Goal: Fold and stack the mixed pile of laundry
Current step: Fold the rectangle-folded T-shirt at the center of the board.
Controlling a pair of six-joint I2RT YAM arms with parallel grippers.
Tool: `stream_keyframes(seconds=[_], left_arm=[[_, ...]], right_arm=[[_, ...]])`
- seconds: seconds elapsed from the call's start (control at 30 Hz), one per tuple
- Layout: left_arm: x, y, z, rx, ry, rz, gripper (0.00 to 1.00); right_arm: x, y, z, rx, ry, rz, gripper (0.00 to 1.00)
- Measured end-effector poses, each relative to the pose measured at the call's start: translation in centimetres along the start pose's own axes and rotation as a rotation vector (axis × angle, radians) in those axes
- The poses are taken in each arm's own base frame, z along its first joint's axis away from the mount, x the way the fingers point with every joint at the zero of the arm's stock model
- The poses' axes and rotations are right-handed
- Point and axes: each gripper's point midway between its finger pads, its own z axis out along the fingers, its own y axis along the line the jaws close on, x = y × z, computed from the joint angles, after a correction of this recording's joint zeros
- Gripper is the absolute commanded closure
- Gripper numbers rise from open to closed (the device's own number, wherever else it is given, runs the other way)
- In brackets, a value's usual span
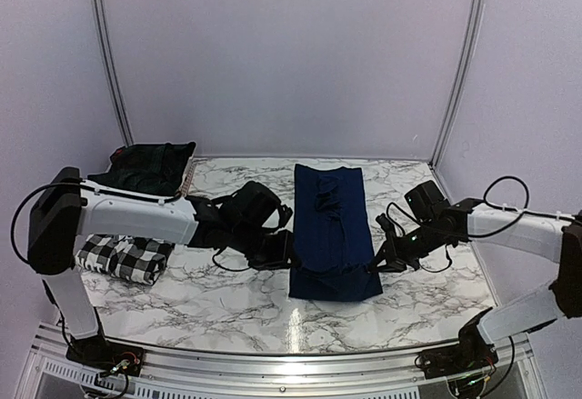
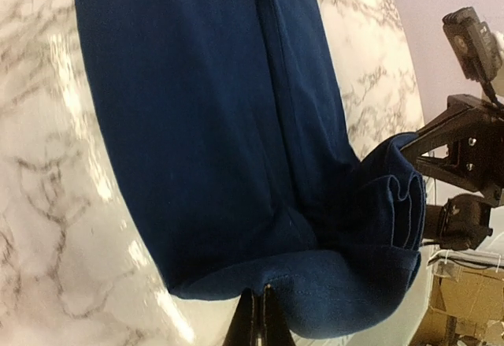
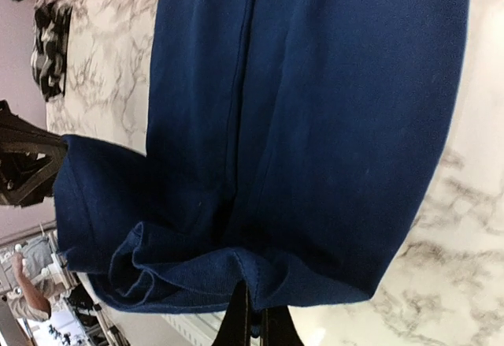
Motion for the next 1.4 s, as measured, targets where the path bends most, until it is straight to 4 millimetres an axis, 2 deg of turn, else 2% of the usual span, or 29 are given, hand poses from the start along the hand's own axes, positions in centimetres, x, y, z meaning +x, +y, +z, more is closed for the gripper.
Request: stream_keyframes(seconds=[0.13, 0.37, 0.43, 0.5, 0.63, 0.73, 0.93, 1.1, 1.2, 1.4], left_arm=[[-5.4, 0.3, 0.5, 0.001, -0.051, -0.004, 1.0], [-15.1, 2.2, 2.2, -0.006, -0.139, -0.011, 1.0], [-16.9, 3.2, 3.2, -0.009, -0.146, -0.019, 1.0], [-18.1, 4.6, 4.1, -0.022, -0.145, -0.031, 1.0], [-19.0, 7.7, 5.8, -0.06, -0.125, -0.066, 1.0], [-19.2, 8.7, 6.3, -0.076, -0.112, -0.067, 1.0], [-20.9, 7.0, 5.6, -0.04, -0.142, -0.017, 1.0], [-21.4, 6.7, 5.5, -0.033, -0.152, -0.004, 1.0], [-22.2, 7.2, 6.0, -0.032, -0.164, -0.007, 1.0], [-22.9, 9.7, 7.9, -0.057, -0.16, -0.036, 1.0]], right_arm=[[-4.5, -1.4, 0.2, 0.025, -0.035, 0.031, 1.0], [-14.3, -3.4, -0.8, 0.035, -0.146, 0.026, 1.0], [-17.0, -3.7, -0.1, 0.031, -0.158, 0.006, 1.0], [-18.4, -4.2, 0.8, 0.024, -0.155, -0.002, 1.0], [-19.8, -5.3, 2.7, 0.021, -0.129, 0.002, 1.0], [-20.2, -6.0, 3.4, 0.026, -0.117, 0.008, 1.0], [-21.0, -6.2, 2.2, 0.023, -0.147, 0.005, 1.0], [-21.7, -6.3, 1.5, 0.014, -0.177, -0.009, 1.0], [-22.3, -6.5, 1.8, 0.013, -0.183, -0.012, 1.0], [-23.2, -7.5, 3.2, 0.015, -0.185, -0.012, 1.0]])
